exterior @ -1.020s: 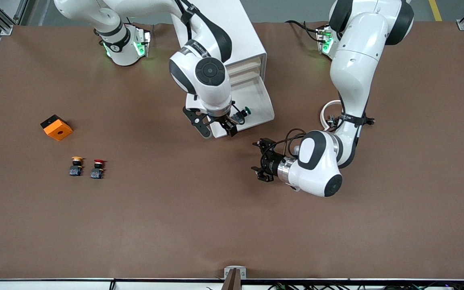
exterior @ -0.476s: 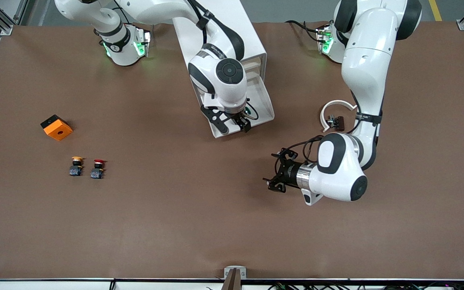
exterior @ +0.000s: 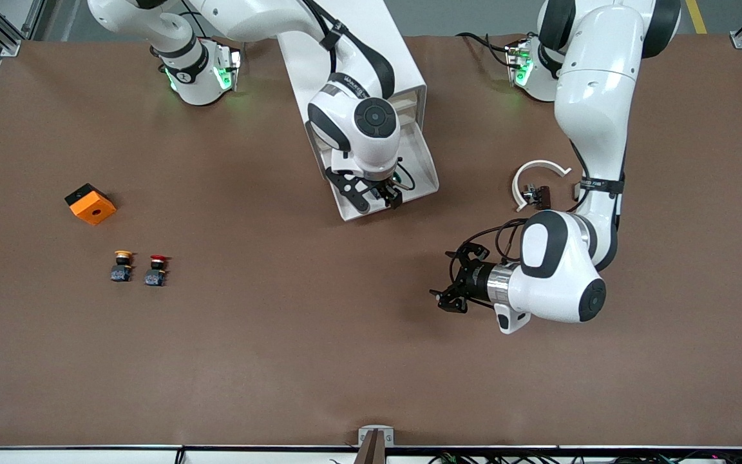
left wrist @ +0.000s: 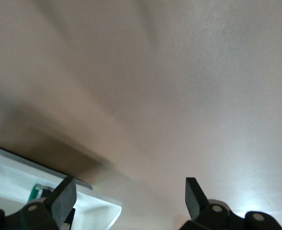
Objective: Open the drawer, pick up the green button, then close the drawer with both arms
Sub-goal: 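Grasp the green push-button in the drawer with the right gripper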
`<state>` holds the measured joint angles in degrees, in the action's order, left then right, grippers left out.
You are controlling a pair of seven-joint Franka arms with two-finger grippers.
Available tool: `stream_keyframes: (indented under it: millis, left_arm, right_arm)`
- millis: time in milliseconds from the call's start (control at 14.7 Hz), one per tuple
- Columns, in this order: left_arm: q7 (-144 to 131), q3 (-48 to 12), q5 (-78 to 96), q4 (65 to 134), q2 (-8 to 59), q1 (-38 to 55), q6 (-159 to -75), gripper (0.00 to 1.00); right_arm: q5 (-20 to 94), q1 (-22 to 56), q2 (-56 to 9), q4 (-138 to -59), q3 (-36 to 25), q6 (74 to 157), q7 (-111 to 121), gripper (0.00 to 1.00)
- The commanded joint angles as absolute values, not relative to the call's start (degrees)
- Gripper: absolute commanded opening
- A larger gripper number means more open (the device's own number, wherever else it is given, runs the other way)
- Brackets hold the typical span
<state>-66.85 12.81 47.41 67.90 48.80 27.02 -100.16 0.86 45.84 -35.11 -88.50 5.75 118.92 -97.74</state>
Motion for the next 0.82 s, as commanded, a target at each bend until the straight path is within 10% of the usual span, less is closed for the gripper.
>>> stream_keyframes:
  millis: [0, 408, 476, 544, 748]
  left_arm:
    - [-65.22, 13.01, 42.91, 68.73, 47.2, 28.04, -100.11, 1.0]
    - [-57.93, 12.66, 34.72, 68.99, 45.79, 29.7, -100.02, 1.0]
    - [-57.14, 12.74, 34.11, 68.99, 45.79, 30.32, -100.02, 1.0]
    - [-56.35, 12.74, 32.71, 69.08, 45.7, 30.93, -100.02, 1.0]
    - [-55.55, 12.83, 27.79, 69.08, 45.7, 32.87, -100.11, 1.0]
  right_arm:
    - [0.79, 47.37, -35.95, -88.59, 5.19, 119.09, -98.52, 1.0]
    - [0.97, 47.11, -37.27, -88.33, 5.19, 119.53, -97.74, 1.0]
    - [1.14, 46.85, -37.35, -88.16, 5.27, 119.71, -97.73, 0.57]
    - [1.14, 46.67, -37.27, -88.07, 5.27, 120.32, -97.82, 0.35]
    - [1.05, 47.02, -37.18, -87.98, 5.27, 120.76, -97.73, 0.2]
